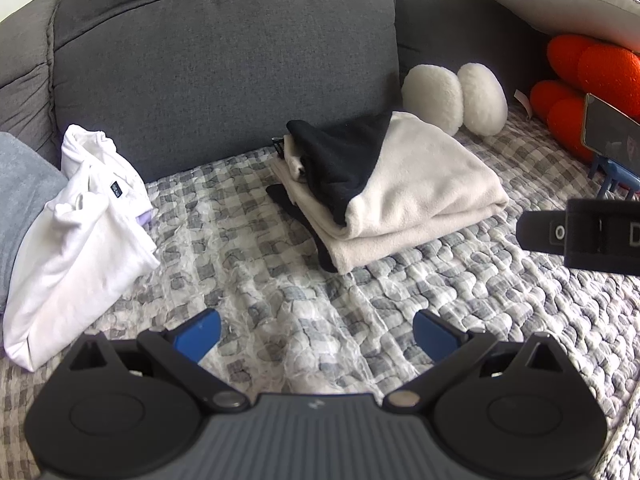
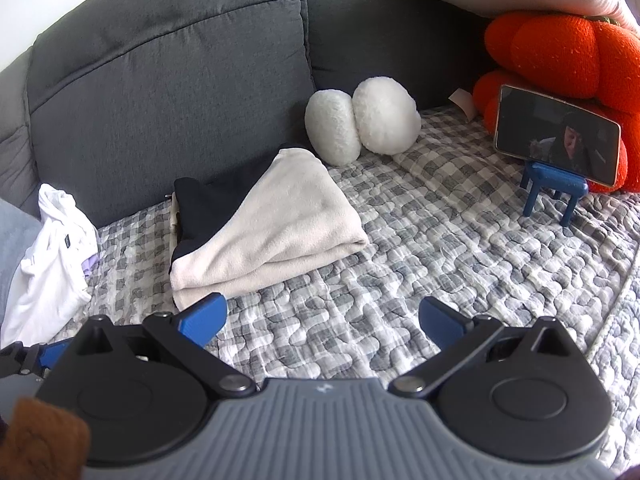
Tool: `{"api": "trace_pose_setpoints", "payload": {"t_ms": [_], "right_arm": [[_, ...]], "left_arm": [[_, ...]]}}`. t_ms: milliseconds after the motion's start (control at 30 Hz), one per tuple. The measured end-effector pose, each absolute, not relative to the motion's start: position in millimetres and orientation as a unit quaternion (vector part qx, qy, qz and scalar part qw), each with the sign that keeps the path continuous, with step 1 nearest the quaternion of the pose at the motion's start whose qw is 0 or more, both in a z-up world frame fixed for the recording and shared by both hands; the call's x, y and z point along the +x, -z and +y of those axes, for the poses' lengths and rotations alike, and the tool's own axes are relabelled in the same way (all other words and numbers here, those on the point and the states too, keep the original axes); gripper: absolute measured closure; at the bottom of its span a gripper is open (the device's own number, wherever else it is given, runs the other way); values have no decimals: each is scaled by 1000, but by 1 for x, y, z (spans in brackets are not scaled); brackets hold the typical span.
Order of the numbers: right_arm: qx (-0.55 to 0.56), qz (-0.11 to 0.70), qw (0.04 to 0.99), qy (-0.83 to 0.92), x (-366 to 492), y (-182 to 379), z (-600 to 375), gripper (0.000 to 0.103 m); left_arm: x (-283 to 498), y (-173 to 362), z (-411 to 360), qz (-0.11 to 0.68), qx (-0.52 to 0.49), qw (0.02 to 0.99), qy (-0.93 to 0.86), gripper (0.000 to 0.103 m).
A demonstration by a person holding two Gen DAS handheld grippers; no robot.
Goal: Fold clothes
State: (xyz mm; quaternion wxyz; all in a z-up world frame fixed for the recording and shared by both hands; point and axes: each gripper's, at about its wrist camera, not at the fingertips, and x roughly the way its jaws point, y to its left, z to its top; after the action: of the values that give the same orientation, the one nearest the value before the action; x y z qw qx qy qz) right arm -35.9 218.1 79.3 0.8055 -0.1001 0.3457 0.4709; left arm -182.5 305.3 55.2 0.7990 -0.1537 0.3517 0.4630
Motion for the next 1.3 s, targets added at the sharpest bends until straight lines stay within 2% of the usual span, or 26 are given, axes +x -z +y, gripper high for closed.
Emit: {"api": "trace_pose_setpoints", "payload": {"t_ms": [1300], "right_arm": [[-111, 343, 805, -471, -37, -78, 222, 0]], "left_arm": [[-181, -54, 305, 355, -149, 799, -462, 1]]}}
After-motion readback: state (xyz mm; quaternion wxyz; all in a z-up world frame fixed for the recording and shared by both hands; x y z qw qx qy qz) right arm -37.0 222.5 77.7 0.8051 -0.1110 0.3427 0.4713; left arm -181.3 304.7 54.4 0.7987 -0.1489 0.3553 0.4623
